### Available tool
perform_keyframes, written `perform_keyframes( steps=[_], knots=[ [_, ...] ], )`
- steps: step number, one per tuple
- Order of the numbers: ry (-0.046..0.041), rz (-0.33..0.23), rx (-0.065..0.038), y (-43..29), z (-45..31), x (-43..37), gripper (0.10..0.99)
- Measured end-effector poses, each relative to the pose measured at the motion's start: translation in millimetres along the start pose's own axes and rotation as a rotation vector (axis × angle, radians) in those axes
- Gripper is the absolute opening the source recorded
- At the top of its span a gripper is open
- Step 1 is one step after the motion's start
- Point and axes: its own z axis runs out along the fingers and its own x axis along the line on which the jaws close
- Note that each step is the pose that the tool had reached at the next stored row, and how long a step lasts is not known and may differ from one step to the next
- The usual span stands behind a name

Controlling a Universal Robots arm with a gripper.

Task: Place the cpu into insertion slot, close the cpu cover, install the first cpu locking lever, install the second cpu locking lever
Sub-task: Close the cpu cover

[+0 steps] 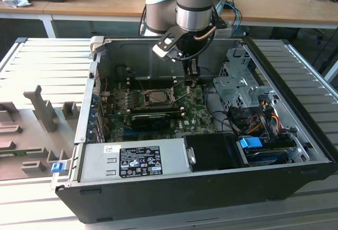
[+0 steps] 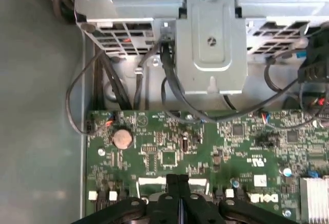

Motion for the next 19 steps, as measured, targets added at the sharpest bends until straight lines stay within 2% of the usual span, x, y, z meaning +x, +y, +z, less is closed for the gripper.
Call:
perform_keyframes(
  steps=[7, 9, 12, 13, 14, 16, 17, 19],
  knots=[
    [-0.0002, -0.001, 0.003, 20.2, 2.0, 0.8, 0.106],
    [-0.0003, -0.001, 0.004, 22.8, 4.8, 0.9, 0.106],
    [0.0, -0.001, 0.008, 22.9, 11.5, 0.8, 0.106],
    [-0.0002, -0.001, 0.014, 22.9, 11.7, 0.8, 0.106],
    [-0.0005, -0.001, 0.035, 22.6, 11.6, 0.7, 0.106],
    [-0.0004, -0.001, 0.055, 22.0, 10.7, 0.8, 0.106],
    [-0.0004, 0.0, 0.06, 21.4, 9.5, 0.8, 0.106],
    [0.0, -0.001, 0.06, 17.4, 9.1, 0.9, 0.106]
  ],
)
